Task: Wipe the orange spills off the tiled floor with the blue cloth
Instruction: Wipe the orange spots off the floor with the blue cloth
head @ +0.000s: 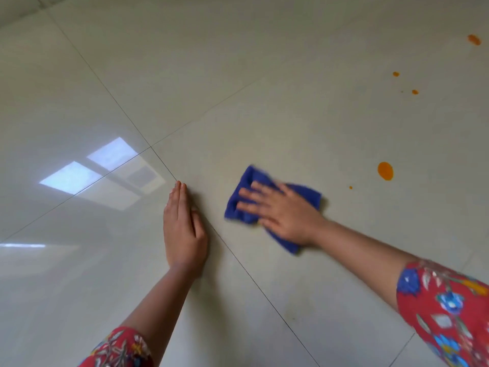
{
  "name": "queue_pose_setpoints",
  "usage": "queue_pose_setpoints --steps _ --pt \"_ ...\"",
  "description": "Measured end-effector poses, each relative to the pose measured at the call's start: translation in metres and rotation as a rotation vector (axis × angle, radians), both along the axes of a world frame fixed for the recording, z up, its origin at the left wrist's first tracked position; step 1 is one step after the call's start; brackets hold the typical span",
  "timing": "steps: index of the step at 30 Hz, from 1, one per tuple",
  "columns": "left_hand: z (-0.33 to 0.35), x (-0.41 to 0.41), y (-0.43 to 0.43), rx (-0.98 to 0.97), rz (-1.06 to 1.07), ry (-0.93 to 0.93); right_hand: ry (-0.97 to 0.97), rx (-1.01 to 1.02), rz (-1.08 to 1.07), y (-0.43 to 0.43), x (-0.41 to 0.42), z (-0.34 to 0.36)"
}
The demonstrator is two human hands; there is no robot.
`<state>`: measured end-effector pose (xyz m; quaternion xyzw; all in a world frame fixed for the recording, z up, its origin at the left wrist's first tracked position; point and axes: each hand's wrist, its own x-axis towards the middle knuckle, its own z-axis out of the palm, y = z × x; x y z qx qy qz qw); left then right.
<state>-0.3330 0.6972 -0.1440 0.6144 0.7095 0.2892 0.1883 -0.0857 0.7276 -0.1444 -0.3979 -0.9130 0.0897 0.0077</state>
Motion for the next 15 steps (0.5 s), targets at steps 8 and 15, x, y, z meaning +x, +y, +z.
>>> queue_pose_setpoints --steps 8,15 --pt "0.0 0.001 0.002 -0.059 -0.106 0.151 -0.005 -0.017 -0.507 0.091 -0.081 0.009" --pt "0.007 0.012 -0.006 -0.078 -0.298 0.338 -0.033 -0.006 -0.078 -0.007 0.013 0.003"
